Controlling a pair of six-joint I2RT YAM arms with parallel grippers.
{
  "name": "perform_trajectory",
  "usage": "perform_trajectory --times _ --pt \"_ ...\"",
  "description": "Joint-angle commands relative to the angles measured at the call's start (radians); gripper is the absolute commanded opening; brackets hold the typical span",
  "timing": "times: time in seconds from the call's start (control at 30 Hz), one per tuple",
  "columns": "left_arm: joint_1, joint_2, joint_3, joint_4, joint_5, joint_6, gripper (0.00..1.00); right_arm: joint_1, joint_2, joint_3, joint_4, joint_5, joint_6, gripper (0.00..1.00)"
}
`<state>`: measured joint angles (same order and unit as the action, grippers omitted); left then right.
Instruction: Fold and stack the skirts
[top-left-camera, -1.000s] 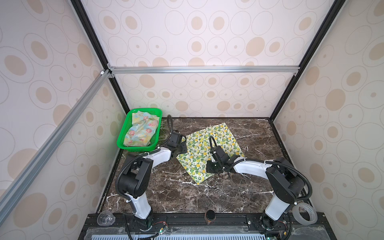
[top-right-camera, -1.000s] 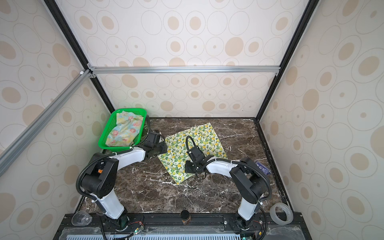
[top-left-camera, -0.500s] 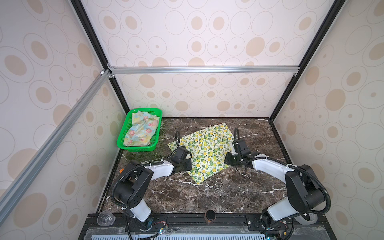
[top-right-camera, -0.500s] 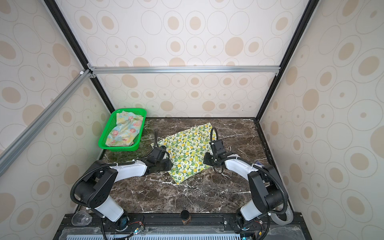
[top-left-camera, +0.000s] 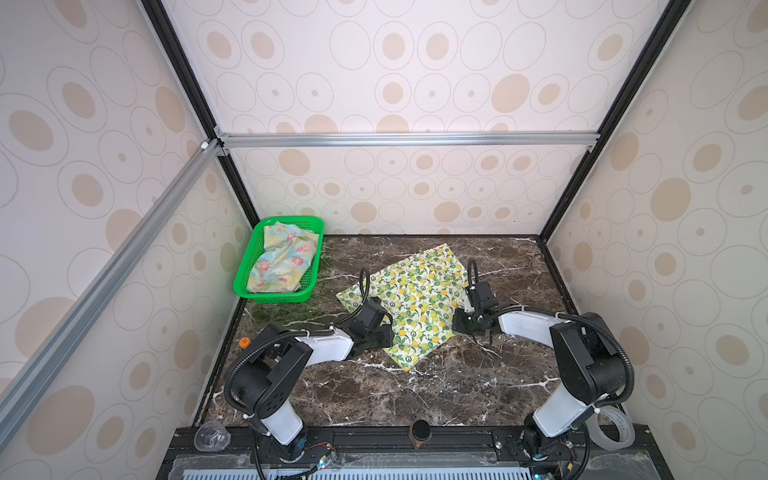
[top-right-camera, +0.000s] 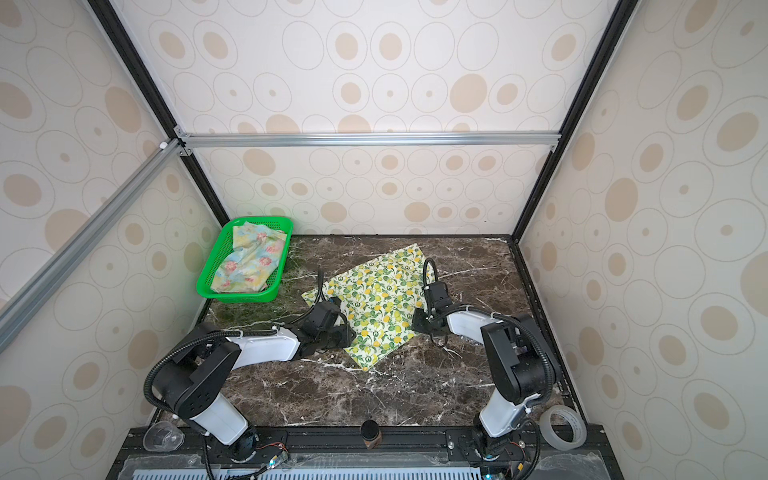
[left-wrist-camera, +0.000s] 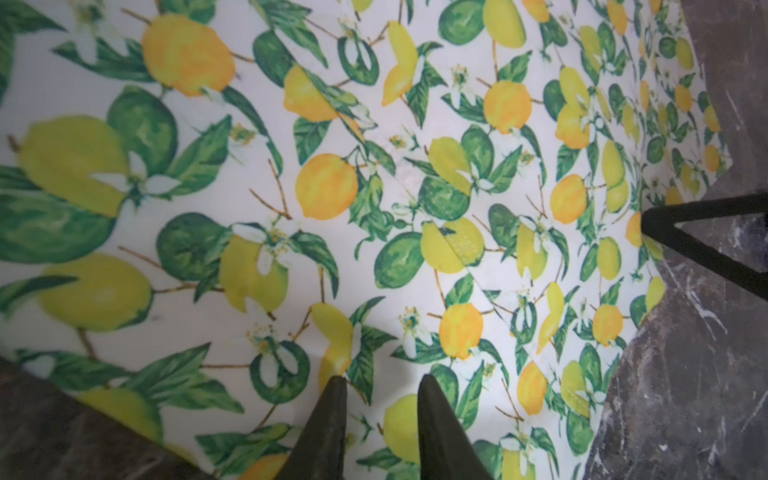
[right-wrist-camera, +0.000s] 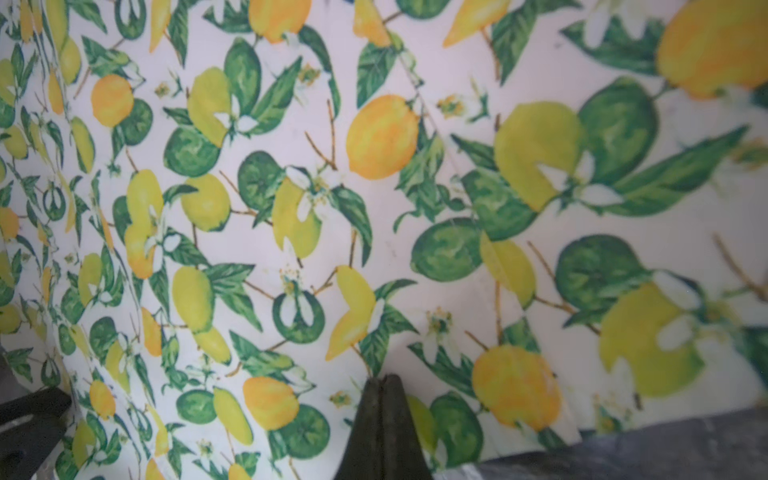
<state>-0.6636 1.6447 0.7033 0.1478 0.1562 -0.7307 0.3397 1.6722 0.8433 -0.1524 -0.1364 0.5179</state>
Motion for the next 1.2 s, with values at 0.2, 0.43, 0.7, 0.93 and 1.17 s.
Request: perform_trajectory --times 0.2,0.43,0.7,0.93,1.17 --pt "-0.022 -0.128 -0.020 -0.125 -0.034 -0.047 0.32 -0.012 -0.099 -0.002 -0.103 0.069 -0.077 0.00" --pt "0.174 -0.257 -0.011 -0.200 -0.011 0.002 0.32 0.082 -0.240 -0.013 -0.179 0.147 -0.101 0.03" --pt "0.431 -0.299 -0.008 -0.172 0.094 0.044 0.47 0.227 -0.286 -0.003 -0.191 0.174 -0.105 0.18" --pt "0.522 -0.205 0.017 -0.113 0.135 0.033 0.48 0.279 -0.254 0.005 -0.160 0.154 -0.090 0.40" --pt "0.545 -0.107 0.039 -0.006 0.132 -0.007 0.46 0.284 -0.220 0.017 -0.138 0.126 -0.078 0.40"
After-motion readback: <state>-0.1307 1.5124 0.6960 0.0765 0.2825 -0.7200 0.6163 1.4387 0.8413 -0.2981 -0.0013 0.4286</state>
